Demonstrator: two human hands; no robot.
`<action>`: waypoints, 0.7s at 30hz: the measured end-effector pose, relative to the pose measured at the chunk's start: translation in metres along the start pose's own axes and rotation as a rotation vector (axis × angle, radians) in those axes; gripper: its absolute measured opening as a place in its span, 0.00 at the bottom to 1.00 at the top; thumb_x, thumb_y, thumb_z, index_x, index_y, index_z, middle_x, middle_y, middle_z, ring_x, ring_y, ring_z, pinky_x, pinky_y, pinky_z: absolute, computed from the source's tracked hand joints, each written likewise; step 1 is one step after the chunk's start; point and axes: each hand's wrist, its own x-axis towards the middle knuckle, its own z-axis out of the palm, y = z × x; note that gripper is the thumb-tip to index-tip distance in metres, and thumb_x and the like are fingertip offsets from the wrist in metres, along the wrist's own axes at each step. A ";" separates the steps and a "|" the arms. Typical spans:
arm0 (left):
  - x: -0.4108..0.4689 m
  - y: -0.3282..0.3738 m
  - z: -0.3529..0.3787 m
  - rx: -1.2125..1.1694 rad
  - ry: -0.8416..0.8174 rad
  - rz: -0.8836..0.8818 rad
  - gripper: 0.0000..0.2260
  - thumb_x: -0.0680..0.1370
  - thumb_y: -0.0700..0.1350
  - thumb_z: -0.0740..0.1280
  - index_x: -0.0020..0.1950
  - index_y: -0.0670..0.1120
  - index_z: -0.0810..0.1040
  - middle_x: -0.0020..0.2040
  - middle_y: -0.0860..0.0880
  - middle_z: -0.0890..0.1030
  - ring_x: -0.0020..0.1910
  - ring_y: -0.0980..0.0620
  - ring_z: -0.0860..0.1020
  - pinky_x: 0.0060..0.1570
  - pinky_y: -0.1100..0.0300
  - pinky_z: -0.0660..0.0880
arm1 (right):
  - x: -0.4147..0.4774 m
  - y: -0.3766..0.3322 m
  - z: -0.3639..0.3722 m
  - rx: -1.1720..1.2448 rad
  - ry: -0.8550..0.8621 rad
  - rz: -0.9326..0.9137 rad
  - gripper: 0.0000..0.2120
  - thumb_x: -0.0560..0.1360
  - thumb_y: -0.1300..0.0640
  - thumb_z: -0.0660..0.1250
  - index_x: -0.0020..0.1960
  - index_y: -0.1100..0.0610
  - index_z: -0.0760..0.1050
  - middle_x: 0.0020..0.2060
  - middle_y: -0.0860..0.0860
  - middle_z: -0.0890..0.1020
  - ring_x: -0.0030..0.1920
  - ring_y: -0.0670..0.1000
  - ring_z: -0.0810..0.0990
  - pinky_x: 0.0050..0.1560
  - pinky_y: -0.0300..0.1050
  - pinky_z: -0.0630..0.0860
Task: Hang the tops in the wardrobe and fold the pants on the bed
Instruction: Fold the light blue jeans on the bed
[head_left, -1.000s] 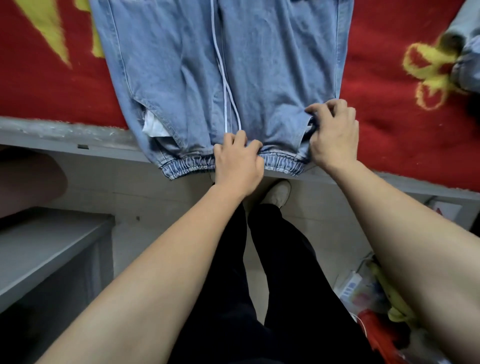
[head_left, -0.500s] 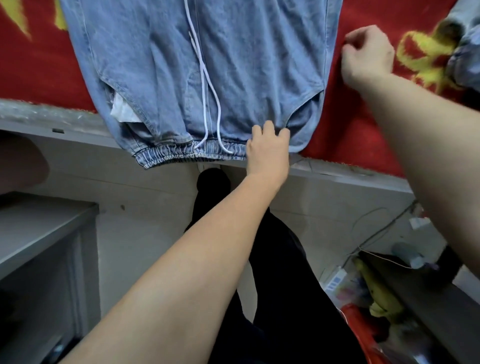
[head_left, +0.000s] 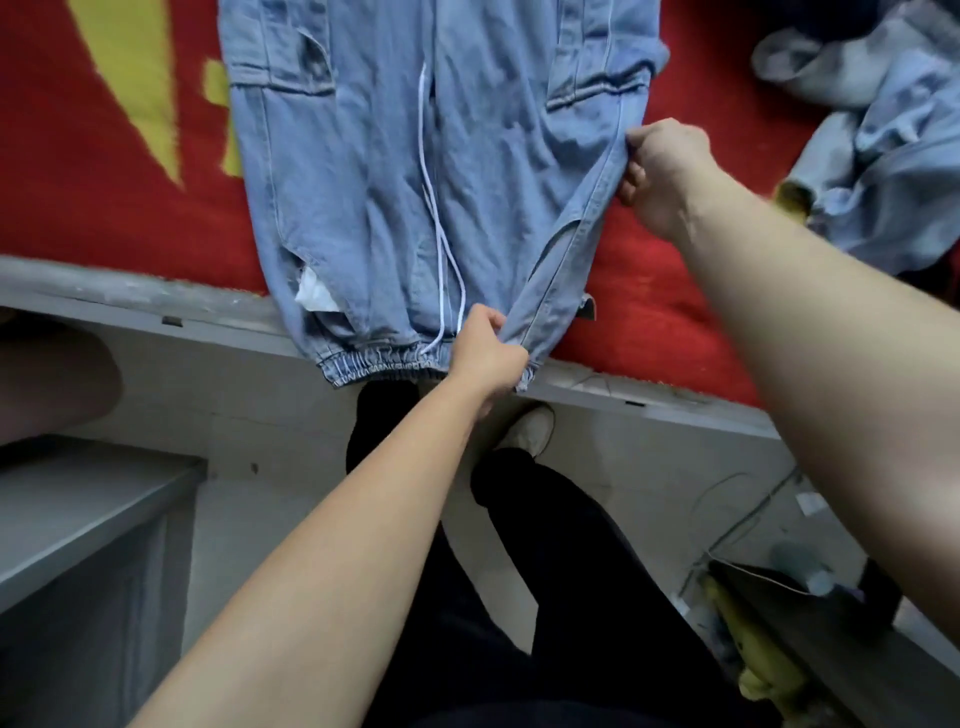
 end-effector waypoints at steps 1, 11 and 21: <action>-0.004 0.002 -0.013 -0.095 -0.066 -0.022 0.14 0.70 0.31 0.66 0.50 0.46 0.72 0.45 0.44 0.78 0.42 0.46 0.76 0.38 0.56 0.73 | -0.009 -0.010 0.013 0.041 -0.036 0.028 0.08 0.76 0.70 0.59 0.44 0.59 0.71 0.30 0.53 0.72 0.28 0.49 0.71 0.33 0.43 0.68; 0.029 -0.052 -0.190 -0.531 -0.126 -0.017 0.20 0.71 0.23 0.63 0.56 0.43 0.78 0.48 0.43 0.83 0.49 0.42 0.81 0.55 0.46 0.78 | -0.072 -0.035 0.240 -0.308 -0.331 -0.453 0.12 0.74 0.65 0.59 0.50 0.61 0.81 0.48 0.53 0.85 0.54 0.56 0.81 0.58 0.50 0.78; 0.088 -0.126 -0.242 0.092 -0.028 -0.077 0.14 0.71 0.44 0.76 0.54 0.45 0.78 0.54 0.43 0.83 0.55 0.42 0.80 0.57 0.45 0.77 | -0.043 0.059 0.347 -1.121 -0.579 -0.319 0.30 0.85 0.52 0.53 0.82 0.53 0.43 0.69 0.66 0.66 0.70 0.63 0.67 0.70 0.46 0.66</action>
